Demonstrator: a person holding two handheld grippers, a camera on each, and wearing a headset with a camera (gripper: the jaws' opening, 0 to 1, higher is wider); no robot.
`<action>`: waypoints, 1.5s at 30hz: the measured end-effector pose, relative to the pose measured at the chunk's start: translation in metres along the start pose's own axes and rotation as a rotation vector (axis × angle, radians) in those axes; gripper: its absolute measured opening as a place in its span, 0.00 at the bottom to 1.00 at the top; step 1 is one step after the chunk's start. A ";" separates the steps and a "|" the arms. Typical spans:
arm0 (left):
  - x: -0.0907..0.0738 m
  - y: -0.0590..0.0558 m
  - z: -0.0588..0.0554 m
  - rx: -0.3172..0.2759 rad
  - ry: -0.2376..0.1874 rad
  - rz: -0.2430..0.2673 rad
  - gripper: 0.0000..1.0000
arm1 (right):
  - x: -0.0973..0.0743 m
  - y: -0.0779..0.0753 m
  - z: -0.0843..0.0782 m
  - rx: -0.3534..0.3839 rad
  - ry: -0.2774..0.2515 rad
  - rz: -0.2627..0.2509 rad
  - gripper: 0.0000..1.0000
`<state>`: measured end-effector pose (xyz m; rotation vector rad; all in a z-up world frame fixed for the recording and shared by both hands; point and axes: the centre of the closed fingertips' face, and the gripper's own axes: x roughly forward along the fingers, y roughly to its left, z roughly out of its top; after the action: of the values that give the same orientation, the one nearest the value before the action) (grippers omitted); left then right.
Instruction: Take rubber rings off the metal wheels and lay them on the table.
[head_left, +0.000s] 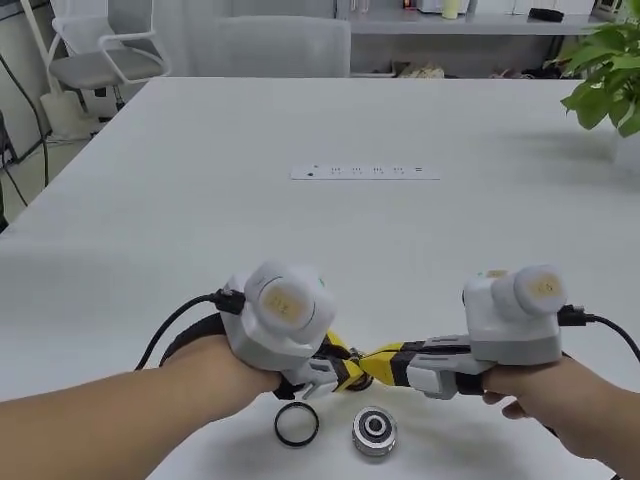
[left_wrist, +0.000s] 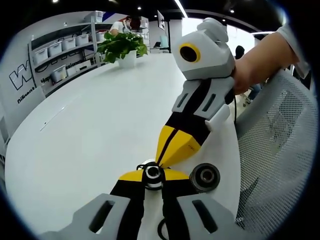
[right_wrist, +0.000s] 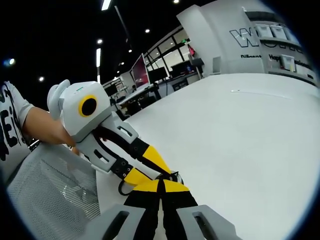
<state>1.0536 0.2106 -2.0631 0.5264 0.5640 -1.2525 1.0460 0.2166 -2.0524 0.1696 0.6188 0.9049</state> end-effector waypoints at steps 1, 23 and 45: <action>0.000 0.000 0.000 0.000 0.000 0.000 0.07 | 0.000 0.001 0.000 0.001 -0.001 0.003 0.00; 0.000 0.000 0.000 -0.004 -0.013 -0.003 0.07 | -0.003 -0.009 -0.004 0.008 0.015 -0.034 0.00; -0.001 0.001 0.001 0.016 -0.011 -0.008 0.10 | -0.005 -0.011 -0.004 0.016 0.029 -0.040 0.00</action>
<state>1.0544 0.2114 -2.0615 0.5307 0.5471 -1.2680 1.0492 0.2050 -2.0577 0.1580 0.6546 0.8655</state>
